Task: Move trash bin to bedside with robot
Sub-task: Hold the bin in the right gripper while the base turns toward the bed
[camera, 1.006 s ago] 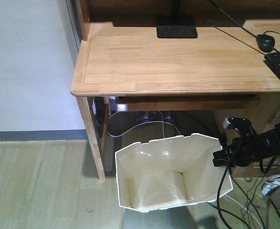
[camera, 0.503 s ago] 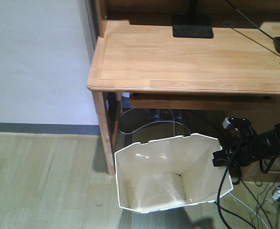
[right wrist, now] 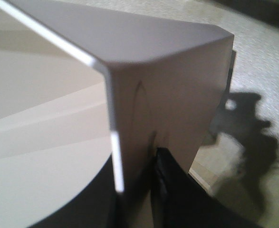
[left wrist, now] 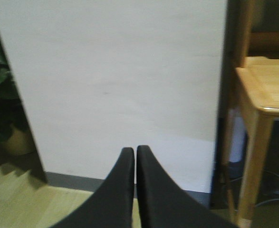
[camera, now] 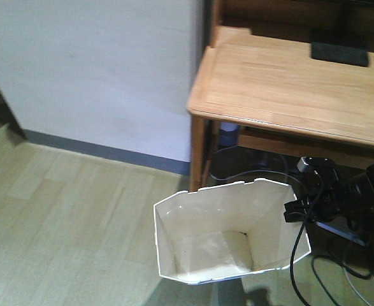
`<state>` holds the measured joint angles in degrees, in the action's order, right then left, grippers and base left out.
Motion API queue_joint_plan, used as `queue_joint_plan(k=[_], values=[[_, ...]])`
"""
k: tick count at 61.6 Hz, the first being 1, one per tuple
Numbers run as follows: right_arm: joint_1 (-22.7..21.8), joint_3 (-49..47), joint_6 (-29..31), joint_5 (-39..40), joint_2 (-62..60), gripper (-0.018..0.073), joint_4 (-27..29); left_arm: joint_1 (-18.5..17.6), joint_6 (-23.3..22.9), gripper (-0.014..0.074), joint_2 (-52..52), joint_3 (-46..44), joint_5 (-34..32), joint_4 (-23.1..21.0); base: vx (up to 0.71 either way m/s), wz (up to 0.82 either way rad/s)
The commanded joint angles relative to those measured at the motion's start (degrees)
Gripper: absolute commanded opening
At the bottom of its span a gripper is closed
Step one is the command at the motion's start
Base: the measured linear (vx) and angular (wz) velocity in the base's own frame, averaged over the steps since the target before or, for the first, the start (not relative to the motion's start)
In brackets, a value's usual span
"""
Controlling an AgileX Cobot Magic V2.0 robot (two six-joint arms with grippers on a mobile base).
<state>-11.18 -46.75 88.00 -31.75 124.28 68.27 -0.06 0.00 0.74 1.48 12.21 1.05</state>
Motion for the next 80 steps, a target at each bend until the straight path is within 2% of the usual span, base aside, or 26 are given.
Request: queue_joint_plan(k=[1, 80], values=[[-0.11, -0.73, -0.06, -11.32, -3.96, -0.0006, 3.8, -0.13, 0.0, -0.0006, 0.82, 1.08, -3.92, -0.23, -0.01, 0.57], [-0.11, -0.73, -0.06, -11.55, -3.96, -0.0006, 3.8, -0.13, 0.0, -0.0006, 0.82, 1.08, -3.92, -0.23, 0.05, 0.41]])
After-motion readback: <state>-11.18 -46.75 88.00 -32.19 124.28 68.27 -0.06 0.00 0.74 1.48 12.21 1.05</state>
